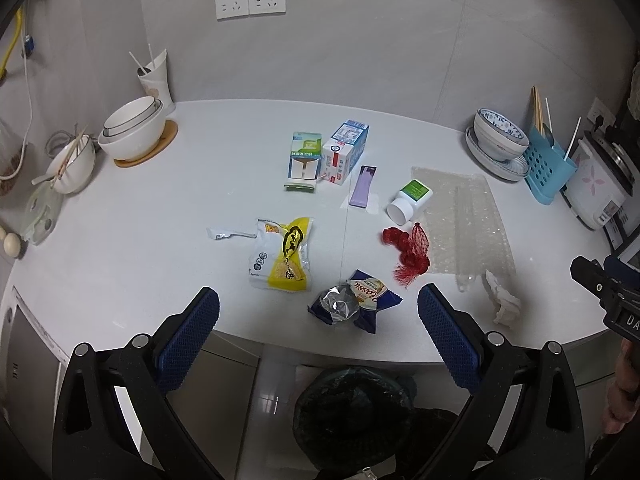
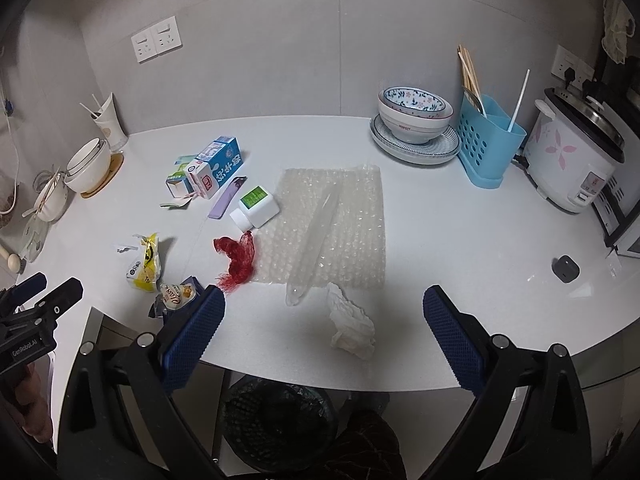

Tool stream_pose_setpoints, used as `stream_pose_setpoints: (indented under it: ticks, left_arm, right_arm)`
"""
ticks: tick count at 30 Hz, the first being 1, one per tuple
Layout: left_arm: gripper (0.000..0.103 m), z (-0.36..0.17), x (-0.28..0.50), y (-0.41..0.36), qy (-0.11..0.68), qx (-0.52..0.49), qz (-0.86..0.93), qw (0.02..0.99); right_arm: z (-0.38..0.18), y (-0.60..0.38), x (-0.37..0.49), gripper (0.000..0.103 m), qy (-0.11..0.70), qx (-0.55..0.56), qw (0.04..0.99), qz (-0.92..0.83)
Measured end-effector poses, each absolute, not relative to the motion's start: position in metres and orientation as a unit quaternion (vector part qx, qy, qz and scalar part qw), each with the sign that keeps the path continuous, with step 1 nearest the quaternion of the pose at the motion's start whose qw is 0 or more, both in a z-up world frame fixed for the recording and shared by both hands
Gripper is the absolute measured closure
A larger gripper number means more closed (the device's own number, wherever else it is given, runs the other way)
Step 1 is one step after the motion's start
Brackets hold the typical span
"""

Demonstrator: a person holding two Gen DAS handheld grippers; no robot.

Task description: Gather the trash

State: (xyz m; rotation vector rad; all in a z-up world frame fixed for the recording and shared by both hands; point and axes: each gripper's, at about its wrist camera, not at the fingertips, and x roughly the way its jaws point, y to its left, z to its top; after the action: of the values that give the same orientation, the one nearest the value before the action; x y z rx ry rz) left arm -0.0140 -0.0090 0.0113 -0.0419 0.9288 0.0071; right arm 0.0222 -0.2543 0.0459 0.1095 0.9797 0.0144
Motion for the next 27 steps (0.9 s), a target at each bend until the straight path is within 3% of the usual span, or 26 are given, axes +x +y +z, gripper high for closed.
stream_pose_setpoints:
  ticks: [27]
  left_arm:
    - [0.007, 0.0128, -0.0164, -0.0095, 0.451, -0.021, -0.003, 0.892]
  right_arm:
    - [0.0451, -0.2502, 0.0172, 0.008, 0.47, 0.052, 0.881, 0.008]
